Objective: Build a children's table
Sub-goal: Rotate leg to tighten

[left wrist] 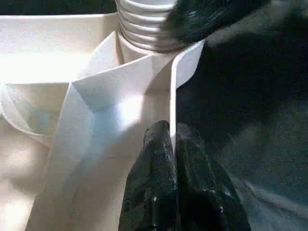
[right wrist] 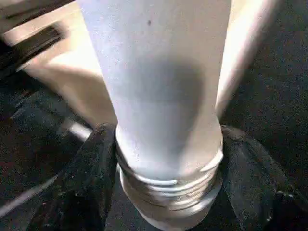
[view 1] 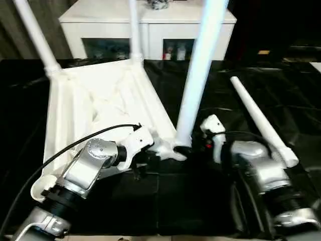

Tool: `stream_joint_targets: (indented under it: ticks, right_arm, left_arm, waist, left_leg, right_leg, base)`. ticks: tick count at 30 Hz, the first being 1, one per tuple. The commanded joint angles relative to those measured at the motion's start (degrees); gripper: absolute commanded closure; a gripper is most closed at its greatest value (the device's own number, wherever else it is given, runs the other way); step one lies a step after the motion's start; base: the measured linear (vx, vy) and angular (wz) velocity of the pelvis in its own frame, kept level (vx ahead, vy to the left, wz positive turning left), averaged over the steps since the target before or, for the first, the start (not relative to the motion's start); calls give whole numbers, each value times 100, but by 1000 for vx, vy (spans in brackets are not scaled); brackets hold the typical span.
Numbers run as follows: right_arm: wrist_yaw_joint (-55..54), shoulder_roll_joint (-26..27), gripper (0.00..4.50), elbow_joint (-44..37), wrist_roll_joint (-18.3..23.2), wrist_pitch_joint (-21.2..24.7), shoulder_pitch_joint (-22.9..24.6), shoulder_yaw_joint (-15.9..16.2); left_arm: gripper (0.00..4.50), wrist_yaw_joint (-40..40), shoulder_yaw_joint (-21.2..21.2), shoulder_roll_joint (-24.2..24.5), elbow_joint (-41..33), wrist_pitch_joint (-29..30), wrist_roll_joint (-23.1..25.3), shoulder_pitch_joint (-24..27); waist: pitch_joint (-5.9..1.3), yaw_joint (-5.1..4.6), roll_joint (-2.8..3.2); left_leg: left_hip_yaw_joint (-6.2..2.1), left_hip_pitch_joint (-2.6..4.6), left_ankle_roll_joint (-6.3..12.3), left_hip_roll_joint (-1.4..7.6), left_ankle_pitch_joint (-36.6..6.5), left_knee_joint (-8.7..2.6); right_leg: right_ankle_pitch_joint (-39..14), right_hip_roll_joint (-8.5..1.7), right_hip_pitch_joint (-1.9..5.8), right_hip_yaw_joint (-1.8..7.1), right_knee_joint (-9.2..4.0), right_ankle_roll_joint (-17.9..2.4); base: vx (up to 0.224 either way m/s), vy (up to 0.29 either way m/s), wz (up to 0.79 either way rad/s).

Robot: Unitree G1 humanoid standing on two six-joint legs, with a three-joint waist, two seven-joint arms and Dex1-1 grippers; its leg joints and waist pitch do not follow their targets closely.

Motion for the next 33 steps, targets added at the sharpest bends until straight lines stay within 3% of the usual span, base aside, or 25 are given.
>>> stream_joint_targets:
  ticks: [1,4,6,10,15,17,22,27,29,33]
  right_arm:
    - [-861,155,175,400,-213,63,-66,-216]
    - [-2386,814,175,806,-270,-80,-323,-564]
    - [-3064,1064,175,1053,-339,-169,-495,-670]
    - [-3938,1433,175,1584,-513,-273,-817,-706]
    - [-3537,1631,175,1813,-466,-394,-981,-683]
    - [-3569,1546,120,1681,-576,-561,-969,-636]
    - [-3053,1122,64,1140,-467,-395,-930,-617]
    - [-1595,402,59,359,-270,48,-615,-374]
    - [-516,-145,59,-25,-360,-149,-277,12]
    - [434,-529,59,-438,-65,-100,51,176]
  left_arm:
    - [450,499,94,-282,252,205,20,-61]
    - [450,1519,216,-1038,859,574,165,-378]
    - [450,1852,197,-1303,1133,635,256,-507]
    - [450,2238,15,-1607,1554,476,512,-713]
    - [450,2271,21,-1605,1563,438,620,-769]
    - [450,2197,-18,-1459,1495,394,675,-733]
    - [450,1665,-164,-951,1019,223,687,-455]
    - [450,923,-280,-427,490,115,574,-127]
    - [450,480,-298,-145,203,111,413,45]
    - [450,-205,-353,205,-122,-245,143,242]
  waist:
    - [-306,35,-47]
    - [-281,24,-12]
    - [-296,17,-36]
    - [-292,39,-40]
    - [-278,54,-51]
    - [-280,52,-50]
    - [-295,71,-62]
    - [-316,150,-51]
    - [-344,186,-42]
    - [-315,182,-42]
  left_leg:
    - [-32,21,339,222,-424,-437]
    - [-23,55,67,217,-664,-467]
    - [-38,29,-18,196,-654,-478]
    - [-23,47,25,173,-782,-482]
    - [-30,24,80,191,-935,-510]
    - [-29,31,96,200,-879,-513]
    - [-11,27,216,199,-676,-495]
    - [-1,21,389,226,-340,-478]
    - [12,43,479,237,-161,-446]
    - [14,31,515,237,-346,-473]
  right_leg:
    - [102,-371,320,234,-407,-1786]
    - [-295,-374,260,273,-469,-1637]
    - [-407,-373,301,263,-475,-1536]
    - [-528,-366,259,281,-518,-1394]
    - [-588,-380,263,288,-524,-1276]
    - [-457,-364,250,289,-516,-1276]
    - [-195,-362,269,296,-495,-1303]
    - [341,-352,288,285,-440,-1402]
    - [885,-337,275,279,-392,-1501]
    - [788,-342,277,273,-411,-1600]
  base:
    - [0,0,0]
    - [0,0,0]
    - [0,0,0]
    - [0,0,0]
    - [0,0,0]
    - [0,0,0]
    - [0,0,0]
    - [0,0,0]
    - [0,0,0]
    - [0,0,0]
